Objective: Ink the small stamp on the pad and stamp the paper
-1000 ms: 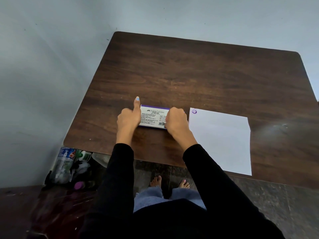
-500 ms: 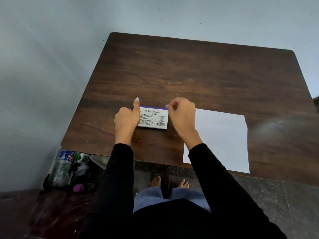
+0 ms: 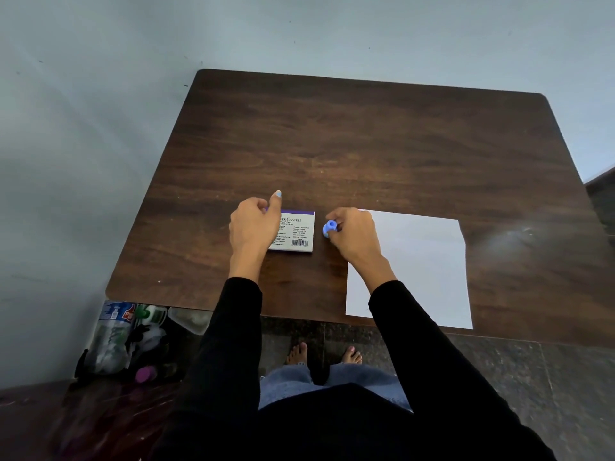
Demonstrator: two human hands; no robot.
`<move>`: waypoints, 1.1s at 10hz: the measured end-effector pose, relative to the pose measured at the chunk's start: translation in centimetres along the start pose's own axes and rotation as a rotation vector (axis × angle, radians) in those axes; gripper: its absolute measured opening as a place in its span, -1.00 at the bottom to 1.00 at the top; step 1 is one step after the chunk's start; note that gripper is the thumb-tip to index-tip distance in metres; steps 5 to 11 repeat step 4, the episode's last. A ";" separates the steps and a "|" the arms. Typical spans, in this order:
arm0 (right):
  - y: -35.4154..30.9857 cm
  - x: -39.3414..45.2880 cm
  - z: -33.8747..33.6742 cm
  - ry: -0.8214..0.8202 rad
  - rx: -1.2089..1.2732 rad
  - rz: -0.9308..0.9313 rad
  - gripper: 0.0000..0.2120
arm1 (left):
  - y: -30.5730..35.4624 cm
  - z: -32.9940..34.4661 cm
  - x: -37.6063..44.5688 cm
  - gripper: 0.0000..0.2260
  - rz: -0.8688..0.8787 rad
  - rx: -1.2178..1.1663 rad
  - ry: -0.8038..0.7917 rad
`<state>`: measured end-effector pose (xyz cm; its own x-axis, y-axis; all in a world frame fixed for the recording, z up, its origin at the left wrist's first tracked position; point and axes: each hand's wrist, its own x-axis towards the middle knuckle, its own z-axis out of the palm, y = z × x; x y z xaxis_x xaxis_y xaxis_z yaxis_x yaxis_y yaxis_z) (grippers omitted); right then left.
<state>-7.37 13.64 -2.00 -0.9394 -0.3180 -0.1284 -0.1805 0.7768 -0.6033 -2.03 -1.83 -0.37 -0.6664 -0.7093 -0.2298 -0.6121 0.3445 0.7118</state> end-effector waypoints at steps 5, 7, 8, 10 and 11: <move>0.4 -0.4 -0.3 0.049 0.083 0.053 -0.59 | 2.4 2.6 -1.7 -0.69 0.149 0.065 -0.002; 0.4 -0.4 -0.3 0.049 0.083 0.053 -0.59 | 2.4 2.6 -1.7 -0.69 0.149 0.065 -0.002; 0.4 -0.4 -0.3 0.049 0.083 0.053 -0.59 | 2.4 2.6 -1.7 -0.69 0.149 0.065 -0.002; 0.4 -0.4 -0.3 0.049 0.083 0.053 -0.59 | 2.4 2.6 -1.7 -0.69 0.149 0.065 -0.002; 0.4 -0.4 -0.3 0.049 0.083 0.053 -0.59 | 2.4 2.6 -1.7 -0.69 0.149 0.065 -0.002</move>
